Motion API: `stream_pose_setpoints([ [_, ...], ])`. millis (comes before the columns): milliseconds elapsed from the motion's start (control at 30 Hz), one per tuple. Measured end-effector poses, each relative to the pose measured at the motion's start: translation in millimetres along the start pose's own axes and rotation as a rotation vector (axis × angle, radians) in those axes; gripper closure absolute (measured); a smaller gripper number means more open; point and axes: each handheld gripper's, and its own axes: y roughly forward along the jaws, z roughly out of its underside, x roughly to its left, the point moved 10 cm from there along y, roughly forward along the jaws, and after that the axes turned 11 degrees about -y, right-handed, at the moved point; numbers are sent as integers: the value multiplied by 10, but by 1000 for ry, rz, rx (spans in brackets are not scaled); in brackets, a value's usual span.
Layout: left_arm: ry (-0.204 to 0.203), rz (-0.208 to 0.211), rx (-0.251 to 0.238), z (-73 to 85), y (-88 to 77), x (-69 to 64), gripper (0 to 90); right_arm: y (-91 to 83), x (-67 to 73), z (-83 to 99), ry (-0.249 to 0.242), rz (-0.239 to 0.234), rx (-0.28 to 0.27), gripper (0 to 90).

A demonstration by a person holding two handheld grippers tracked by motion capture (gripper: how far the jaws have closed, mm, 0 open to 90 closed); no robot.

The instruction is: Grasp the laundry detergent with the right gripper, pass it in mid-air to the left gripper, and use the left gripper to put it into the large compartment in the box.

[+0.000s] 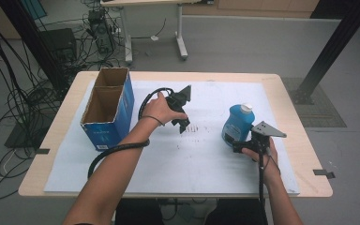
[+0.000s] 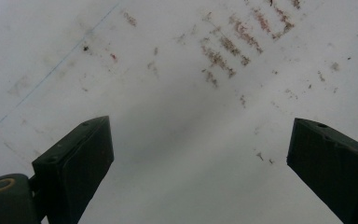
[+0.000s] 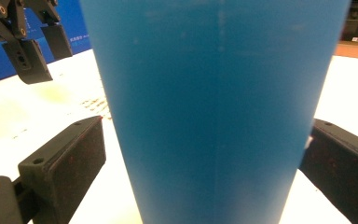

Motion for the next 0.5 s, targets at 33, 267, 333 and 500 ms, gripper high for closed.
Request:
stream_pose_setpoints([
  [33,1,0,-2,2,3,-4,74,-1,0,-1,0,1,0,27],
  [267,5,0,3,-4,8,-21,74,0,0,1,0,1,1,27],
  [333,4,1,2,-4,6,-25,74,1,1,1,0,1,1,27],
  [500,8,-1,-1,-7,-6,-27,74,9,1,4,1,2,2,45],
])
